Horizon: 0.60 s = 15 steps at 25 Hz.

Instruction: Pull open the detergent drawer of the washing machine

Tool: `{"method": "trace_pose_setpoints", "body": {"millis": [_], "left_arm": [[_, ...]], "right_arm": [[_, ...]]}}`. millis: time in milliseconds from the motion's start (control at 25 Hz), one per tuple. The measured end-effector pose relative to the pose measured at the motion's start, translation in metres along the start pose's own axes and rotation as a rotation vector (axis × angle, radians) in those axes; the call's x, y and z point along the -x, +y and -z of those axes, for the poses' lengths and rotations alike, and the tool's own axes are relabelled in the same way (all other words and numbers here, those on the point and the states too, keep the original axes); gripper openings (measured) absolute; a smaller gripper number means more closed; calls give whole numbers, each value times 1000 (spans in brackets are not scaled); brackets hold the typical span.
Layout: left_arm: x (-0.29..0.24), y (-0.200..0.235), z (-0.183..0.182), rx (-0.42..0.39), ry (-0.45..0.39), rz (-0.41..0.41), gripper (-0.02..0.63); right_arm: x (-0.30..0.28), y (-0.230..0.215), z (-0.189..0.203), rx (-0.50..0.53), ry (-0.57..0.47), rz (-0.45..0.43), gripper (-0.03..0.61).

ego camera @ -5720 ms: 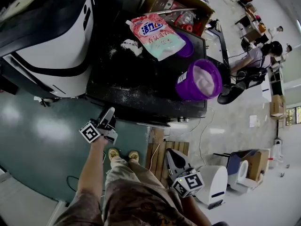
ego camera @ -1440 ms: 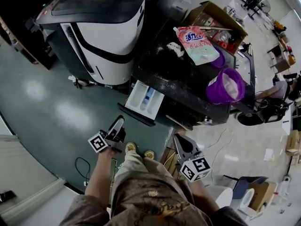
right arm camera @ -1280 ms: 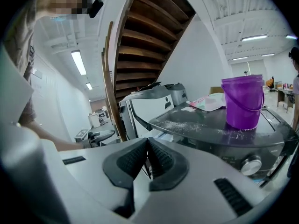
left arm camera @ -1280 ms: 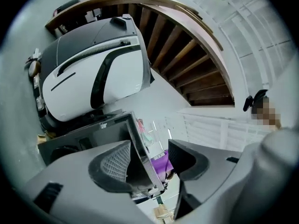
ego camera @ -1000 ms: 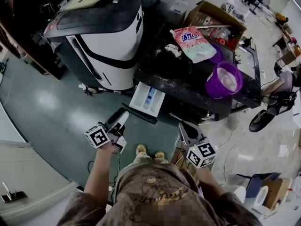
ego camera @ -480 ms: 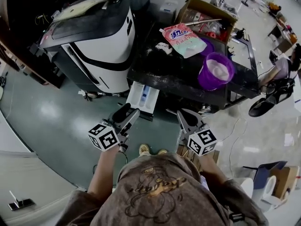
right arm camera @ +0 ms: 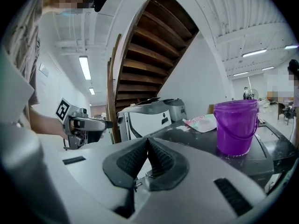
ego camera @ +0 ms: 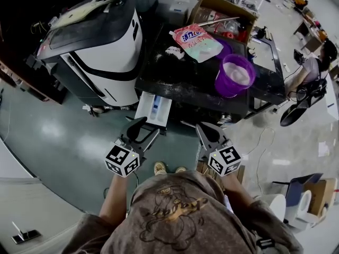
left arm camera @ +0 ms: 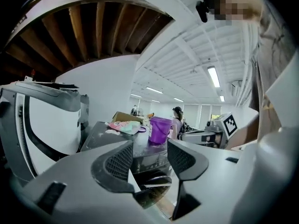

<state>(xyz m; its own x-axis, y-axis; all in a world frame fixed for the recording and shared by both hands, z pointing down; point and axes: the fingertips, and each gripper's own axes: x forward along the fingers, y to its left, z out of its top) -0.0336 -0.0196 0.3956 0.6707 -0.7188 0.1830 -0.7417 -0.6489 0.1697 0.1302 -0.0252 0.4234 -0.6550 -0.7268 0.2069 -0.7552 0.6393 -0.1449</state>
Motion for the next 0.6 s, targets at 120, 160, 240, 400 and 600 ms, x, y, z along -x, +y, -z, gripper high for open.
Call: {"method": "trace_pose_setpoints", "body": {"millis": [120,160,240,400,600], "left_arm": [[-2,-2,9,-10,6,-22,229],[-2,-2,12,-6,7,-28,221],[-1,0,19,6,10,-36,186],[2,0,24,-1,14,-47,104],[5,3,21,-9,0,-61,43]], "right_arm": [[0,2,2,-11,-3,-5,3],[0,3,3,-10,-3,-8,3],[-2,6,3,-6,-6,-20,3],[-5,13,1,17,-3,-54,3],[-6,18,0,35,-2,-81,3]]}}
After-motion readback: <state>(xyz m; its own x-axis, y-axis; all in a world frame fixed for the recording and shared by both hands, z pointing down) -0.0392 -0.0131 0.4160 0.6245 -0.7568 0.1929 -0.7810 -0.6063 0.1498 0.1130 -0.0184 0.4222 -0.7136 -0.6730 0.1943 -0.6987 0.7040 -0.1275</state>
